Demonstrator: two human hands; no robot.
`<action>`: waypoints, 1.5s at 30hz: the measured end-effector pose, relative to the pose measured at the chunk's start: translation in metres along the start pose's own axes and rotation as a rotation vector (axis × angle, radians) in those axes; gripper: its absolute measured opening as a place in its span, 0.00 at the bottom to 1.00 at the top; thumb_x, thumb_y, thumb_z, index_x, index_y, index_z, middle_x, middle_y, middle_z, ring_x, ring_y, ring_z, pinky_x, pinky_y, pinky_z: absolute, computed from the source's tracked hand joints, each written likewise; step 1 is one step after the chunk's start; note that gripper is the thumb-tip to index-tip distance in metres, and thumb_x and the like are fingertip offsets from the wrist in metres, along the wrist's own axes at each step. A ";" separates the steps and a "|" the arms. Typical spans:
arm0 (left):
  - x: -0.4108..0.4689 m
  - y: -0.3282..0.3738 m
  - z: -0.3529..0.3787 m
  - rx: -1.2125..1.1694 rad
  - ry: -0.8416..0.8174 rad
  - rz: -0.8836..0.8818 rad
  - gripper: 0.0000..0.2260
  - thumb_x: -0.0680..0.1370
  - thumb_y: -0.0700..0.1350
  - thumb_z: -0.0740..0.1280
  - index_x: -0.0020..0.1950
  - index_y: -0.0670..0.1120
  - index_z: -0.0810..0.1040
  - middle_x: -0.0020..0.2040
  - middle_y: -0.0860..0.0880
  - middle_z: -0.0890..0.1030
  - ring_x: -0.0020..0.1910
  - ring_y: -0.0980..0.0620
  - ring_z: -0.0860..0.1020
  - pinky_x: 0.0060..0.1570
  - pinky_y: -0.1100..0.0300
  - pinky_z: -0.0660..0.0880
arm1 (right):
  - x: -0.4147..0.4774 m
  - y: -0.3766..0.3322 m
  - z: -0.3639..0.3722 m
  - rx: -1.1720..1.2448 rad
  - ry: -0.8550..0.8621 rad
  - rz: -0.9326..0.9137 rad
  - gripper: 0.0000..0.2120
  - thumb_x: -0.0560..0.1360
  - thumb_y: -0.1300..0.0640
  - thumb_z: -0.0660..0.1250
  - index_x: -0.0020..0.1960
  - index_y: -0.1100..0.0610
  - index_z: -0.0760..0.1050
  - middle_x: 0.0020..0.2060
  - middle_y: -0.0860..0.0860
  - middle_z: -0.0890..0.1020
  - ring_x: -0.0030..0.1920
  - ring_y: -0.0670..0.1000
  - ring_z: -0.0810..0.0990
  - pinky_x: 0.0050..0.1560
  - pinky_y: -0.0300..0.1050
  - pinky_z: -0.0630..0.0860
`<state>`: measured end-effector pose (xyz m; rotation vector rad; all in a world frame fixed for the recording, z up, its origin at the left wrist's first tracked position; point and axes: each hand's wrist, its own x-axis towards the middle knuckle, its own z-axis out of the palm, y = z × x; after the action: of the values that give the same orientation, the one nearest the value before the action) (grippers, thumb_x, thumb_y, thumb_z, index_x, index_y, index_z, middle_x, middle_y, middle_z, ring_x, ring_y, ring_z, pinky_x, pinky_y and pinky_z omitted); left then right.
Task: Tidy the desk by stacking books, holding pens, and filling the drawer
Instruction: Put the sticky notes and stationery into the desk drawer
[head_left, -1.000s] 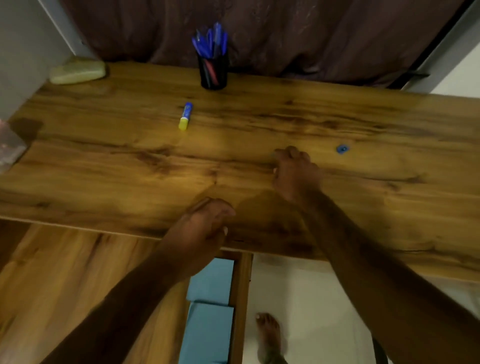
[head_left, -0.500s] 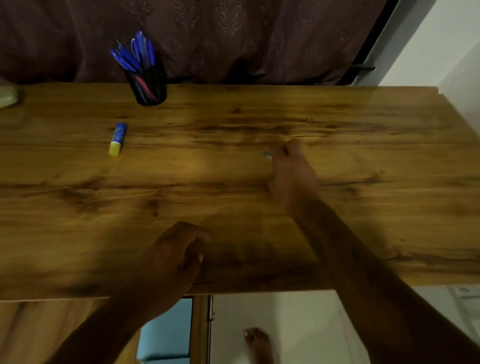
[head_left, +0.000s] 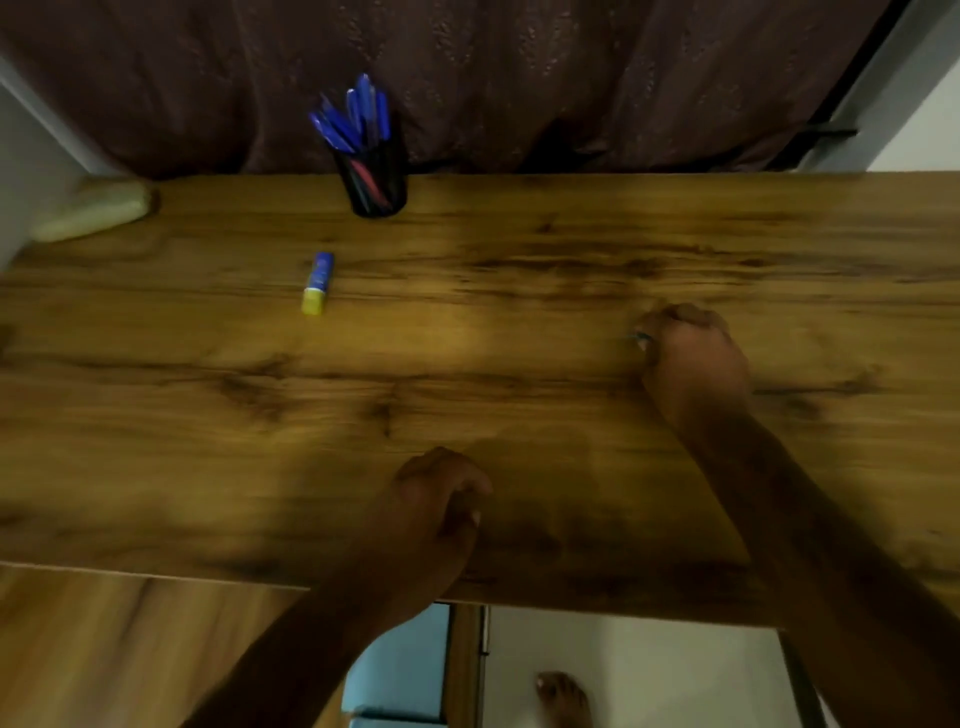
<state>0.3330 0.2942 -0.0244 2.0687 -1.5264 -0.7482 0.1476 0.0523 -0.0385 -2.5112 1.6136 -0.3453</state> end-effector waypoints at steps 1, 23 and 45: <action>0.004 -0.004 -0.004 -0.069 0.011 -0.024 0.12 0.77 0.42 0.68 0.54 0.60 0.75 0.52 0.64 0.74 0.51 0.66 0.74 0.43 0.77 0.69 | 0.000 -0.001 0.001 0.015 -0.019 -0.050 0.13 0.77 0.61 0.65 0.59 0.54 0.80 0.58 0.58 0.79 0.60 0.63 0.75 0.53 0.55 0.77; 0.170 -0.093 -0.121 0.578 0.284 -0.338 0.12 0.82 0.50 0.61 0.55 0.44 0.78 0.54 0.43 0.80 0.53 0.42 0.78 0.49 0.48 0.74 | -0.059 -0.071 0.048 0.065 0.101 -0.214 0.23 0.71 0.64 0.73 0.65 0.54 0.79 0.64 0.54 0.78 0.61 0.62 0.76 0.50 0.55 0.79; -0.036 -0.075 -0.089 0.001 0.349 -0.240 0.17 0.74 0.38 0.73 0.43 0.63 0.80 0.46 0.61 0.83 0.43 0.64 0.81 0.42 0.67 0.77 | -0.060 -0.075 0.046 0.024 0.082 -0.207 0.28 0.64 0.65 0.75 0.63 0.52 0.80 0.62 0.54 0.79 0.60 0.60 0.76 0.46 0.51 0.79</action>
<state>0.4372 0.3535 -0.0012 2.2650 -1.1033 -0.4343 0.2012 0.1377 -0.0719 -2.6845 1.3680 -0.4943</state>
